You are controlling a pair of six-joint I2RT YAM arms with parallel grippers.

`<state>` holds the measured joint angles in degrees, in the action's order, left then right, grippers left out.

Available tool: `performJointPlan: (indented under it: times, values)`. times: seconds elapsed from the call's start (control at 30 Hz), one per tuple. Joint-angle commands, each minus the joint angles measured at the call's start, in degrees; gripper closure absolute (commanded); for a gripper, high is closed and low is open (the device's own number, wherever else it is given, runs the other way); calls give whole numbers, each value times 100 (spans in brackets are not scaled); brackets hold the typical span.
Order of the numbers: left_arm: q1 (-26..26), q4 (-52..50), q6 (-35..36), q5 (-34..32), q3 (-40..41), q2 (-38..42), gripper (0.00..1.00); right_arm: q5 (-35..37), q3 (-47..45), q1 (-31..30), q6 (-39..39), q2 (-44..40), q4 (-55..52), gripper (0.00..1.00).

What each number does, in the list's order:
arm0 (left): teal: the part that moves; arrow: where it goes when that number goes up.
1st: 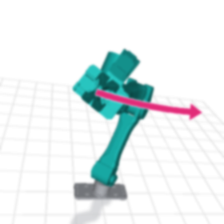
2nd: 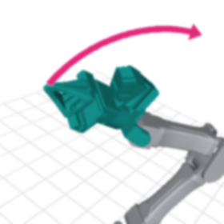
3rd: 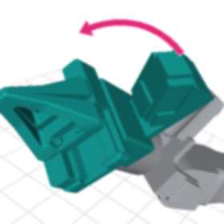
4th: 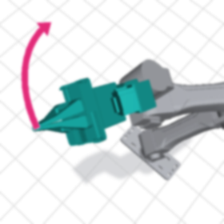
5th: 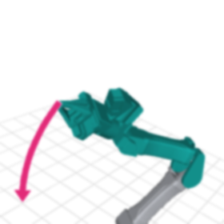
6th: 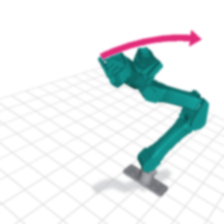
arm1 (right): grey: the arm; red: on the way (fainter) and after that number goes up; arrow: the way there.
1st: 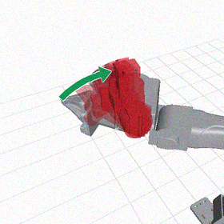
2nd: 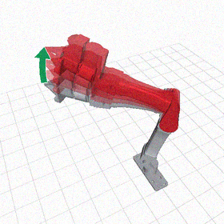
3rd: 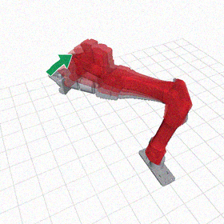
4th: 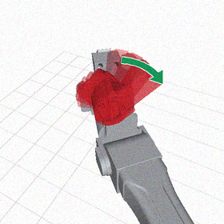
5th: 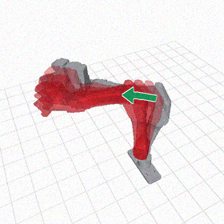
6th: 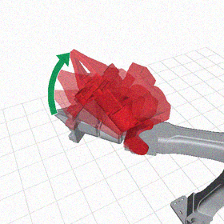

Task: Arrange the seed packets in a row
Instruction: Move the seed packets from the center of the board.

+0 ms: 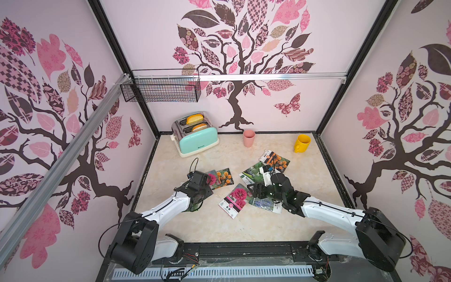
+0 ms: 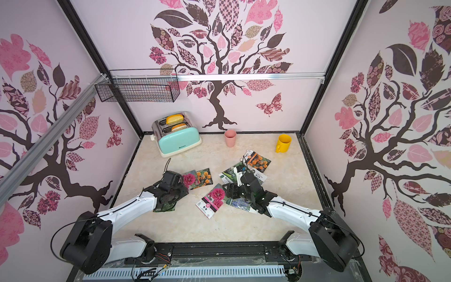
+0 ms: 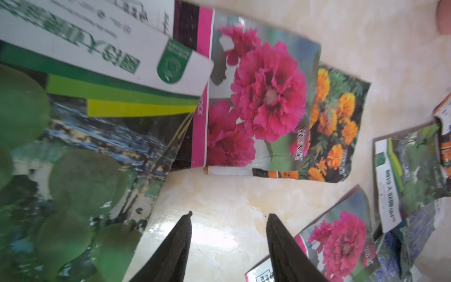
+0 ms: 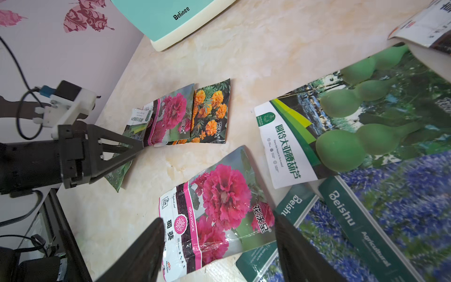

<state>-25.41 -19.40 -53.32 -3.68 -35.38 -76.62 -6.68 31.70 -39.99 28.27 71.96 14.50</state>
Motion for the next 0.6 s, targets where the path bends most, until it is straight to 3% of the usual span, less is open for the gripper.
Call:
performJointPlan:
  times: [0.0,0.33,0.4,0.57]
  values:
    - [-76,274,-188,26,100,-185,47,-231,-50,26,-37,-21,-101,27]
    - [-21,-661,371,-414,-234,954,47,-1084,73,17,78,535,483,29]
    - [225,-895,467,-493,-323,1105,47,-1224,186,-21,182,774,685,30]
    - [1589,-1081,625,-616,-158,1272,47,-1457,687,-330,261,1417,967,30]
